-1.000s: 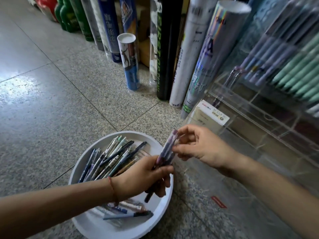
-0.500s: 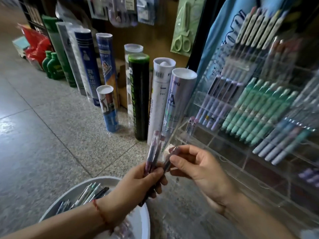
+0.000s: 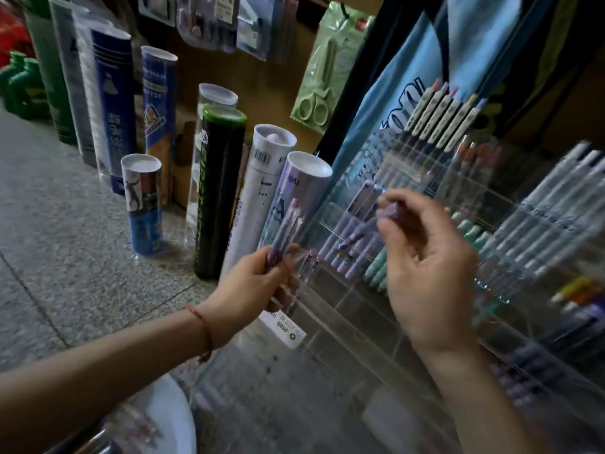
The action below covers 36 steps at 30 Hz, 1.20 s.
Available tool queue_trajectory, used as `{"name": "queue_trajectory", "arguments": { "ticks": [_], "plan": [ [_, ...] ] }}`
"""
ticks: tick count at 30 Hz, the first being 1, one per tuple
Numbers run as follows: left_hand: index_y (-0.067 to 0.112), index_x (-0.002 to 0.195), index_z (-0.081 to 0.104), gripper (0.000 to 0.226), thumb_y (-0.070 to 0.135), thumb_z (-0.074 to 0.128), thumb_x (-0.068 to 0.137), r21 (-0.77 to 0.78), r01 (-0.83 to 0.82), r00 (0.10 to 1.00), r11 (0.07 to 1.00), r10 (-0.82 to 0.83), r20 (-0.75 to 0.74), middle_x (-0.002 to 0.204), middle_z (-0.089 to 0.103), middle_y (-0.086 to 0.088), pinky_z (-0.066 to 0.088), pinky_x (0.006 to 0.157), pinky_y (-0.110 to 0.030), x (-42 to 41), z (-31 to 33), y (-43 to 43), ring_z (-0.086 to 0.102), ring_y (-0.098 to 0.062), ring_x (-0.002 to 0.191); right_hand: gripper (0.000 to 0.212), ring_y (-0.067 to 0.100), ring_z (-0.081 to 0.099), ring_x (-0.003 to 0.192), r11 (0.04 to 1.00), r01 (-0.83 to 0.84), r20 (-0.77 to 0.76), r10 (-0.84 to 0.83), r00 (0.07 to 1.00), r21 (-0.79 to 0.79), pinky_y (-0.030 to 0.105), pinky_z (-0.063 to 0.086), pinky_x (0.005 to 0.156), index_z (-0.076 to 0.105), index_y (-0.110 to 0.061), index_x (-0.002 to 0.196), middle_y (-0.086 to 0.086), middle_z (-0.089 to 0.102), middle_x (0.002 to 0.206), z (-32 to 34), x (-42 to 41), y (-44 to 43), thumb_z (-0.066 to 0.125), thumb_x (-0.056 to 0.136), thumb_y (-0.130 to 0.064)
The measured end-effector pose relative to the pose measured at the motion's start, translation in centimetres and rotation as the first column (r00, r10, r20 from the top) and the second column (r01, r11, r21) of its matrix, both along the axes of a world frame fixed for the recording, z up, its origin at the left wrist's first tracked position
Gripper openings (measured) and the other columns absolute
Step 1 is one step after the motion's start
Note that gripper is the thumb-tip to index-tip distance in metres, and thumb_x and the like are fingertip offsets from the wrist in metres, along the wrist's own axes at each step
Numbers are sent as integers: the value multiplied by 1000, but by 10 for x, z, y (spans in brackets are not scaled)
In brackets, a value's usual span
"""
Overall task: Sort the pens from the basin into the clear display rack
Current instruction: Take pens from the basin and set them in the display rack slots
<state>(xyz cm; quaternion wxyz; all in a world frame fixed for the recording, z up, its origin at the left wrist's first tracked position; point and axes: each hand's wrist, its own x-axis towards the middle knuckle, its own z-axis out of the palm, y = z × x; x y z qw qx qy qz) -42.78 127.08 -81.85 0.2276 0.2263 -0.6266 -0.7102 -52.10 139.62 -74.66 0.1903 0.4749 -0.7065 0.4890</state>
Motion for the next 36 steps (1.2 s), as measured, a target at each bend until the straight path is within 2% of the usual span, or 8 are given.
{"name": "queue_trajectory", "arguments": {
  "ticks": [6,10,16,21,25,28,31,36],
  "plan": [
    [26,105,52,16,16,42,97,-2,32,999,999,-32,-5,63,58,1,39,42,-14,-5,-10,-4,50,-2,42,27,4,64,83,991,-37,264,1,965,131,22,53,77,61,-31,95,-13,66,89,-41,-7,-15,64,85,-7],
    [32,99,53,19,17,42,97,-10,33,999,999,-33,-12,57,58,6,40,45,-15,-3,-14,-3,50,-4,45,21,0,63,82,980,-33,248,-16,969,195,14,52,75,64,-24,97,-17,64,86,-50,-8,-22,68,83,-9],
    [29,96,54,16,16,44,96,-16,37,999,999,-37,-9,54,58,6,39,44,-17,-1,-16,-3,49,-6,44,16,0,62,71,903,7,264,-133,955,429,13,49,65,59,-24,86,-13,64,77,-49,-7,-27,70,82,-12],
    [20,103,55,14,18,45,95,14,2,999,1000,-1,-49,56,51,2,29,38,-14,5,-13,-2,34,-3,38,15,14,63,85,767,168,70,-267,961,620,15,36,63,53,-23,94,-3,69,93,-48,1,-29,66,86,-24],
    [10,105,53,26,29,38,95,55,103,992,993,-99,-73,59,49,1,25,38,-16,19,-12,0,30,-5,41,28,8,59,95,875,92,172,-195,966,475,13,41,73,57,-22,110,-9,64,103,-42,6,-21,68,84,-23],
    [10,100,55,29,32,37,94,98,157,984,983,-147,-105,59,50,1,23,40,-18,22,-9,4,29,-8,44,19,3,56,83,941,-48,269,-47,962,335,13,44,71,59,-31,108,-15,61,90,-26,16,-16,60,89,-28],
    [10,95,54,30,36,40,90,149,199,975,969,-181,-129,55,49,2,21,42,-19,18,-7,10,30,-9,43,20,3,61,79,923,-273,546,86,833,271,18,50,76,58,-37,104,-6,66,86,-19,21,-16,58,90,-22],
    [10,88,56,34,41,45,79,242,279,957,929,-247,-155,53,47,1,23,38,-16,19,-2,12,30,-8,41,15,8,61,73,946,-310,747,138,650,95,17,48,62,62,-25,96,1,65,85,-18,13,-15,63,85,-15]
  ]
}}
